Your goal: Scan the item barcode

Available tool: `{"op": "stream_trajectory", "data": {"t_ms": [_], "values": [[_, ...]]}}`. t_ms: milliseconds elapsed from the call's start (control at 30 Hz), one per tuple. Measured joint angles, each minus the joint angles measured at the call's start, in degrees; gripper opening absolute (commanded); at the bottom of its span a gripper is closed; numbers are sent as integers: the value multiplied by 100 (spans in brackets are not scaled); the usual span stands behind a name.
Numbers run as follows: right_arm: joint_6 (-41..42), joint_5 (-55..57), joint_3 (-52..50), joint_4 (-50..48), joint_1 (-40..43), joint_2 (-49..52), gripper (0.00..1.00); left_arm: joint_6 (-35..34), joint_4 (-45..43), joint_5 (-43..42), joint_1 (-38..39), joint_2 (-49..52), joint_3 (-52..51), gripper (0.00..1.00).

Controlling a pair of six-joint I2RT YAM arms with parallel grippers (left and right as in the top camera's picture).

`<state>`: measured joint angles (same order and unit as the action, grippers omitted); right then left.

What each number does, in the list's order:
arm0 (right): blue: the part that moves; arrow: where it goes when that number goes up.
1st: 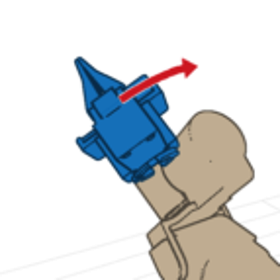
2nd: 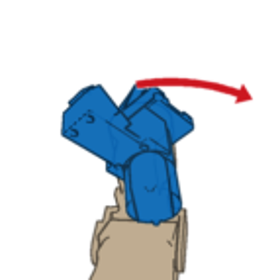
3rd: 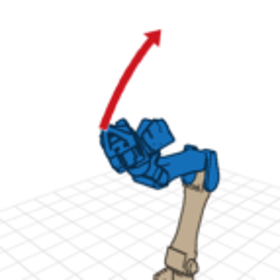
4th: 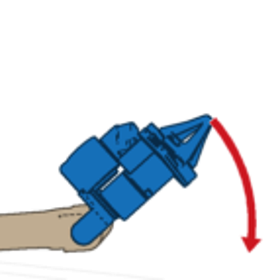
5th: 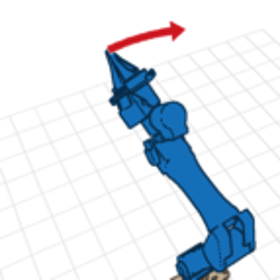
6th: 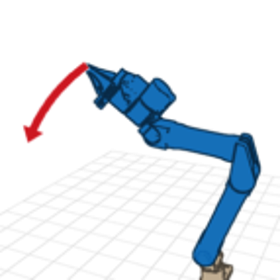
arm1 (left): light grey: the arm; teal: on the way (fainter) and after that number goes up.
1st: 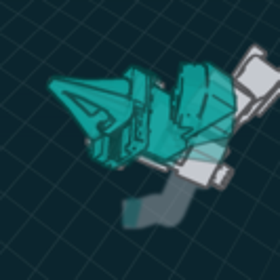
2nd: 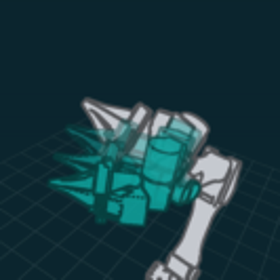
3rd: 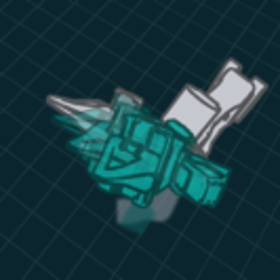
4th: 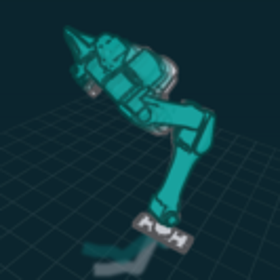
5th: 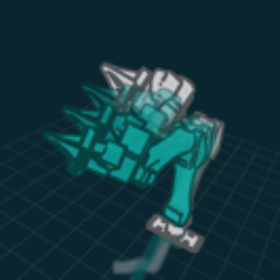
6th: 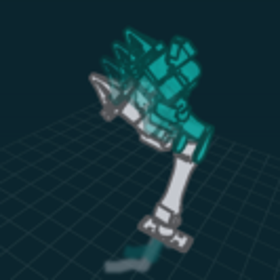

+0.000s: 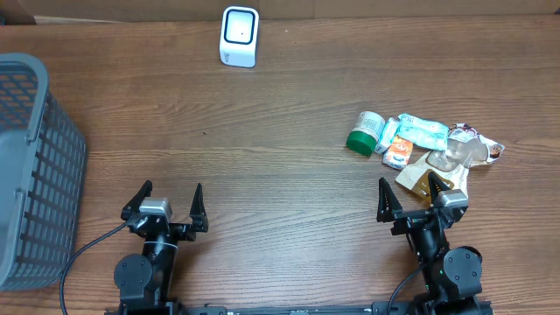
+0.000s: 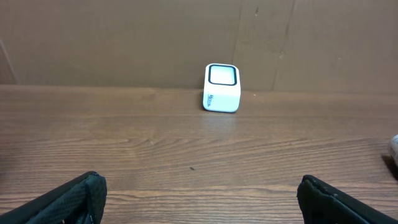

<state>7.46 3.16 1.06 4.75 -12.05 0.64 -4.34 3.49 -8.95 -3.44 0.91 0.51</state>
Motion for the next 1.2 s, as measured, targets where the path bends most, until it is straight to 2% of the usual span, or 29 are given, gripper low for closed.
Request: {"op": "stream_trajectory", "data": {"t_ms": [1200], "values": [[-2,2,0,0,0,-2,100,0,0,0,0,0,0,100]]}}
